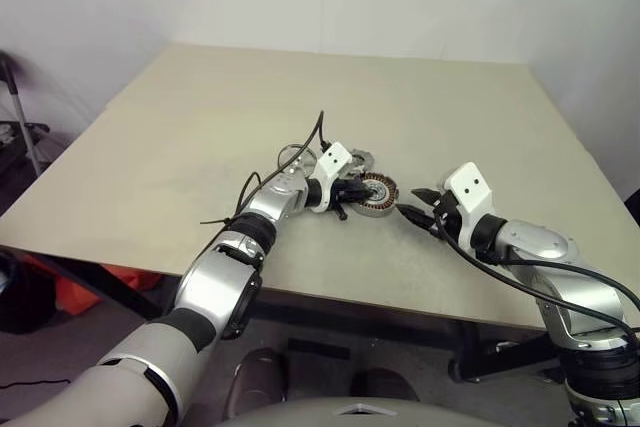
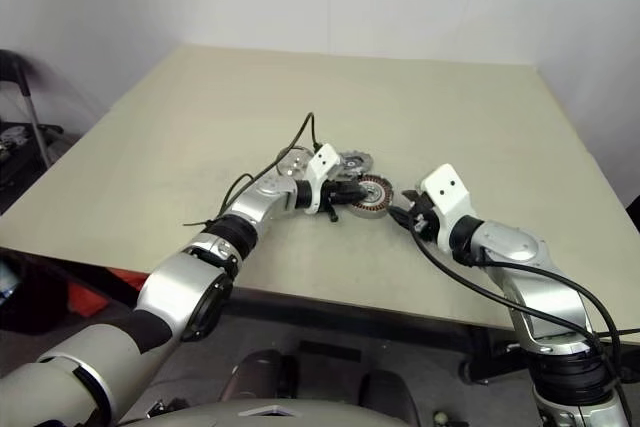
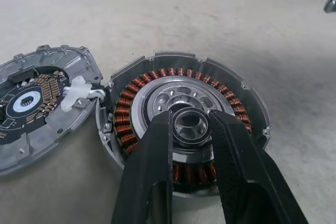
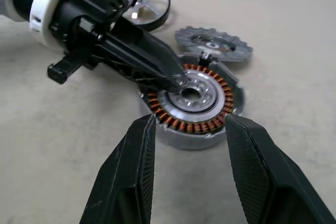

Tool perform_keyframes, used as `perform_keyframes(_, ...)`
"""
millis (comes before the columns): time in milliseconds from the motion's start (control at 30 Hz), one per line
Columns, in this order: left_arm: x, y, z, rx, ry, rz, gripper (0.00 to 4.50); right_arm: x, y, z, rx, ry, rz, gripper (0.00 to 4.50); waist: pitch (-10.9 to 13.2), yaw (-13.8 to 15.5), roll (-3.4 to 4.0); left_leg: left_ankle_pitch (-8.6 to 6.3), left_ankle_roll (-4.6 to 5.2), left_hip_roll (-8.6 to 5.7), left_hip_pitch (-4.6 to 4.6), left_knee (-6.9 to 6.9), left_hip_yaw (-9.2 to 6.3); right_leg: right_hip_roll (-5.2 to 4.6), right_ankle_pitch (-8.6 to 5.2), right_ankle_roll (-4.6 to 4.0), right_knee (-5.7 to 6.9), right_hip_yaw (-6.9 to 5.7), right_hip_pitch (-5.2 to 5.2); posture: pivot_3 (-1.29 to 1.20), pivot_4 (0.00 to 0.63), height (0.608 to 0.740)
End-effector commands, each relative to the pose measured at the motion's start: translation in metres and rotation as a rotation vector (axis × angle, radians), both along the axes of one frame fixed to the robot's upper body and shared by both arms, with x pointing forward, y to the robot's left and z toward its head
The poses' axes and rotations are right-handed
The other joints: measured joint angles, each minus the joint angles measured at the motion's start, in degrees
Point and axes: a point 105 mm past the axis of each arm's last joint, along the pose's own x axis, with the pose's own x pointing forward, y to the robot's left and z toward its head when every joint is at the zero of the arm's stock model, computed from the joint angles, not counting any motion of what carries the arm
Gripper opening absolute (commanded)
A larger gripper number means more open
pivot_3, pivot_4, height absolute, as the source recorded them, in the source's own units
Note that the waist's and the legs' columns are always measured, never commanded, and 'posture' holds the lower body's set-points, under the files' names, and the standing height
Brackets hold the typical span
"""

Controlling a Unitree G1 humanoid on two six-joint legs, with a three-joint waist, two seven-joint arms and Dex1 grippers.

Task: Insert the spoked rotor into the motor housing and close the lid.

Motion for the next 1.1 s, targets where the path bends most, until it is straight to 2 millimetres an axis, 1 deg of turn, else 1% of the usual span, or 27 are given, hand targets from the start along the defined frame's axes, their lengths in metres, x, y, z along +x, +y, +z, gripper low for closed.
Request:
perform_keyframes(33, 0.007, -0.005, 0.019, -0.017, -0.063, -0.006, 0.69, -0.002, 0.004, 0.013, 0.008, -0.048, 0.021, 2.08, 0.0, -0.01, 0.0, 0.0, 0.0, 0.01, 0.0, 0.0, 0.0, 0.0, 0.0, 0.0, 0.0, 0.0, 0.0, 0.0, 0.0, 0.74)
perform_keyframes(533, 0.008, -0.018, 0.021, 0.011, -0.074, 0.0, 0.69, -0.003, 0.003, 0.009, -0.001, -0.049, 0.001, 2.08, 0.0, 0.07, 0.0, 0.0, 0.0, 0.01, 0.0, 0.0, -0.01, 0.0, 0.0, 0.0, 0.01, -0.02, -0.01, 0.0, 0.0, 0.74)
perform_keyframes(867, 0.005, -0.017, 0.016, 0.024, -0.057, -0.021, 0.69, -0.001, 0.0, 0.009, -0.004, -0.06, -0.017, 2.08, 0.0, 0.08, -0.01, 0.0, 0.0, 0.0, -0.01, 0.0, -0.02, 0.0, 0.0, 0.0, 0.01, -0.02, 0.0, 0.0, 0.0, 0.74)
perform_keyframes(933, 0.006, -0.016, 0.017, 0.023, -0.064, -0.017, 1.46, 0.0, 0.0, 0.01, -0.005, -0.064, -0.02, 2.08, 0.0, 0.08, -0.01, 0.0, 0.0, 0.0, -0.01, 0.0, -0.02, 0.0, 0.0, 0.0, 0.01, -0.02, 0.0, 0.0, 0.0, 0.74)
perform_keyframes(967, 0.007, -0.015, 0.018, 0.024, -0.072, -0.004, 1.69, 0.001, 0.001, 0.01, -0.005, -0.064, -0.018, 2.08, 0.0, 0.08, -0.01, 0.0, 0.0, 0.0, 0.0, 0.0, -0.02, 0.0, 0.0, 0.0, 0.01, -0.03, 0.0, 0.0, 0.0, 0.74)
perform_keyframes(1000, 0.009, -0.015, 0.019, 0.023, -0.079, 0.012, 2.02, 0.001, 0.001, 0.01, -0.004, -0.064, -0.015, 2.08, 0.0, 0.08, -0.01, 0.0, 0.0, 0.0, 0.0, 0.0, -0.02, 0.0, 0.0, 0.0, 0.01, -0.02, 0.0, 0.0, 0.0, 0.74)
perform_keyframes(1100, 0.014, -0.013, 0.024, 0.005, -0.088, 0.038, 2.02, 0.001, 0.002, 0.01, -0.006, -0.063, -0.011, 2.08, 0.0, 0.07, -0.01, 0.0, 0.0, 0.0, 0.0, 0.0, -0.02, 0.0, 0.0, 0.0, 0.01, -0.02, 0.0, 0.0, 0.0, 0.74)
